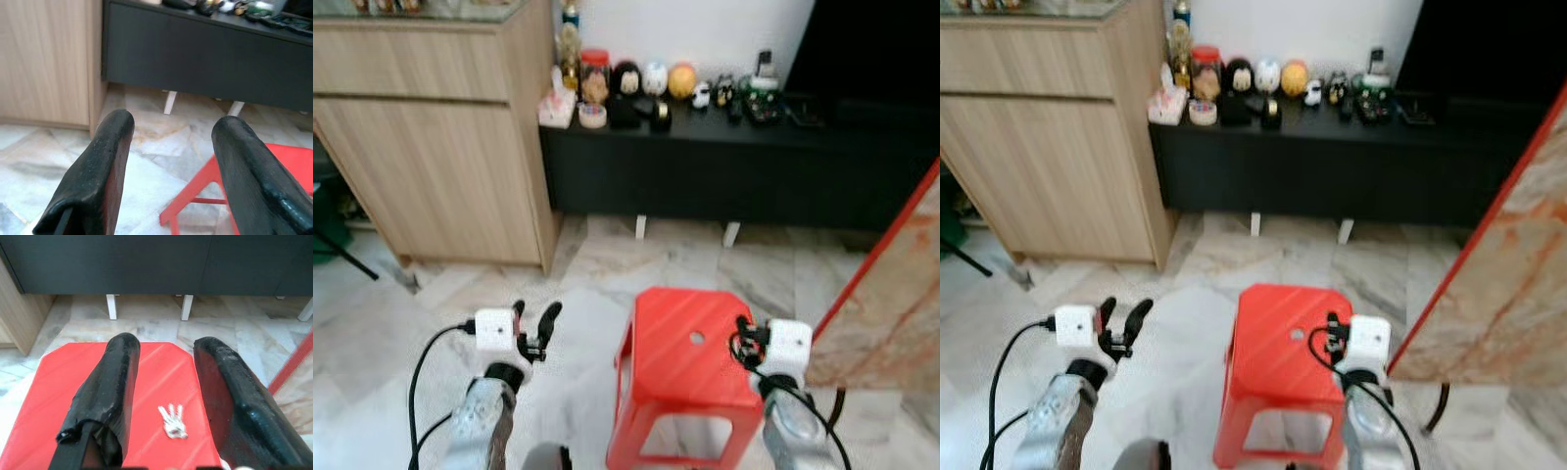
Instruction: Hang keys on a hook
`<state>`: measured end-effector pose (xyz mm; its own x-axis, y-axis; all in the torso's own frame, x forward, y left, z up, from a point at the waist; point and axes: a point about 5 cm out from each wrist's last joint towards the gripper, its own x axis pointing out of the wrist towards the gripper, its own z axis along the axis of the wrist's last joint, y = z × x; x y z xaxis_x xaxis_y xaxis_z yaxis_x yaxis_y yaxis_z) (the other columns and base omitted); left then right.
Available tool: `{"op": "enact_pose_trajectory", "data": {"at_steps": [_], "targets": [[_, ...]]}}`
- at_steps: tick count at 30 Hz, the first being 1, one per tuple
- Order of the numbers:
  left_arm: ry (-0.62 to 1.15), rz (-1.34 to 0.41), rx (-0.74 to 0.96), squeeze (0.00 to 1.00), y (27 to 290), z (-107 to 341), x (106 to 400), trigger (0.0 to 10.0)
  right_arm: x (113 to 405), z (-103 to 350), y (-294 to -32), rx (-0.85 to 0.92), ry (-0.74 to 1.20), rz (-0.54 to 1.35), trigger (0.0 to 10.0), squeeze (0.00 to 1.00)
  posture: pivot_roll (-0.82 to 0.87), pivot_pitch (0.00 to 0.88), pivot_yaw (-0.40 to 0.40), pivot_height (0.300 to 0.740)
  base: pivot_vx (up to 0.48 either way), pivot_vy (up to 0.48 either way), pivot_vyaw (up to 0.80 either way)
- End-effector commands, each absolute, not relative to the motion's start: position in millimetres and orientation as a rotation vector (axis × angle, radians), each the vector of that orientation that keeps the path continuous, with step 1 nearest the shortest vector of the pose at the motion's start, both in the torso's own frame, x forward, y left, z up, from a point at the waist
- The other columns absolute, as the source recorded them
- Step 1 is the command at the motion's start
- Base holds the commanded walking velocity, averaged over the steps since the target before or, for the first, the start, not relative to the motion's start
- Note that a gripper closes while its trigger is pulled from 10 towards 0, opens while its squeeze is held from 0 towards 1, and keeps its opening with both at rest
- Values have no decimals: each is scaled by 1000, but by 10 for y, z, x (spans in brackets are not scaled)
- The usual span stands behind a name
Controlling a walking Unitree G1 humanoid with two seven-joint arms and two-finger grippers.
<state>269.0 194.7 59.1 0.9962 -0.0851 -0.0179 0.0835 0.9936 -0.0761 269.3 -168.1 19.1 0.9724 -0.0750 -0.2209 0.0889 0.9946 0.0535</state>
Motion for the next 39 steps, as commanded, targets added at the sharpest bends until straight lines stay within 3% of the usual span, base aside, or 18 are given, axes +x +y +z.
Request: {"op": "enact_pose_trajectory", "data": {"at_steps": [1, 10, 17, 30, 35, 39], "targets": [[26, -85, -65, 0, 1953, 594, 2698, 10000, 2713, 211, -1654, 66, 212, -75, 10000, 0, 40, 13, -85, 627, 319, 0, 0], [19, -88, -71, 0, 1932, 606, 2718, 10000, 2712, 212, -1657, 43, 210, -73, 10000, 0, 38, 13, -83, 627, 305, 0, 444], [20, -97, -69, 0, 1921, 605, 2717, 10000, 2696, 189, -1695, 50, 224, -101, 10000, 0, 36, 20, -81, 627, 0, 0, 0], [28, -103, -84, 0, 1878, 617, 2749, 10000, 2611, -199, -2109, -185, 611, -261, 10000, 0, 41, 13, -76, 627, 0, 0, 0], [30, -113, -74, 0, 1872, 612, 2743, 10000, 2570, -297, -2100, -220, 691, -217, 10000, 0, 58, 12, -74, 627, 0, 0, 0], [23, -109, -80, 0, 1874, 645, 2752, 10000, 2577, -322, -2054, -140, 704, -186, 10000, 0, 79, 23, -71, 627, 0, 0, 0]]}}
